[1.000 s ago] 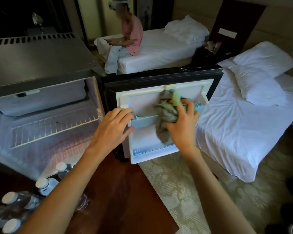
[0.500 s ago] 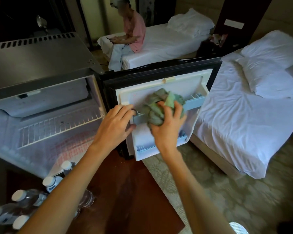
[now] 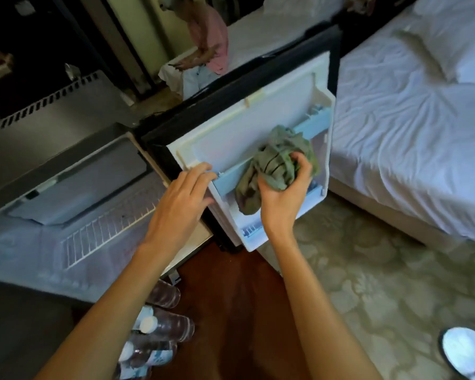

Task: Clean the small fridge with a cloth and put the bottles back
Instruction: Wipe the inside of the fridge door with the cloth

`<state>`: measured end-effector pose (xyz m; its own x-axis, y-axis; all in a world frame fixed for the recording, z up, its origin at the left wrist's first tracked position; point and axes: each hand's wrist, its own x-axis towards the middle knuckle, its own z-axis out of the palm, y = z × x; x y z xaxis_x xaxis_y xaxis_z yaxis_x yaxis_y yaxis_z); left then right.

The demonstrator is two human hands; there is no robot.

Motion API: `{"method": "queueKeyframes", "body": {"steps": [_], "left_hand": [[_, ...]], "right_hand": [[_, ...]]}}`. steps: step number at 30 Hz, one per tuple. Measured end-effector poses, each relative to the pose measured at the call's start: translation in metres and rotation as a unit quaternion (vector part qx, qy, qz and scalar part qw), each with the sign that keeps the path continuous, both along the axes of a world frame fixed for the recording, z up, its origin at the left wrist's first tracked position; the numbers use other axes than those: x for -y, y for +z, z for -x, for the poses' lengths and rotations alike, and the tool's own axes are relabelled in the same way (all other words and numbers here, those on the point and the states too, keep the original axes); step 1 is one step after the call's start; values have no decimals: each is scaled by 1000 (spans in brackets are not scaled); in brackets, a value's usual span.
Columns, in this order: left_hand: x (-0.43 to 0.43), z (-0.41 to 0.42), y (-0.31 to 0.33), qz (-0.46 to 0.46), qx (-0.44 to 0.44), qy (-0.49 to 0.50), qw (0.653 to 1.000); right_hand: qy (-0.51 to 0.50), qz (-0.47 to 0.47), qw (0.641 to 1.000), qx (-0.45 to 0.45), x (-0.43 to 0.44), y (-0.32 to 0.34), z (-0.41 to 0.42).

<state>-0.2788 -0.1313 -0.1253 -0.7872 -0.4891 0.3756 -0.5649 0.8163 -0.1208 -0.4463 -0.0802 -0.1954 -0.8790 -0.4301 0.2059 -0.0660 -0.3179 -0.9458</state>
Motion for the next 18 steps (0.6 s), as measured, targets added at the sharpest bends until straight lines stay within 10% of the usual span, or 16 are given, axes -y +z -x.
{"method": "queueKeyframes", "body": {"steps": [4,10,18], "left_hand": [[1,7,2,-5,2,19,1000],[2,10,1,-20,-8,32,999],[7,12,1,-2,1,22,1000]], "right_hand": [[32,-13,999,39,4,-2,-22],[83,-16,974,-210,-8,-15,-62],[42,-3,999,-32,34,-2,55]]}}
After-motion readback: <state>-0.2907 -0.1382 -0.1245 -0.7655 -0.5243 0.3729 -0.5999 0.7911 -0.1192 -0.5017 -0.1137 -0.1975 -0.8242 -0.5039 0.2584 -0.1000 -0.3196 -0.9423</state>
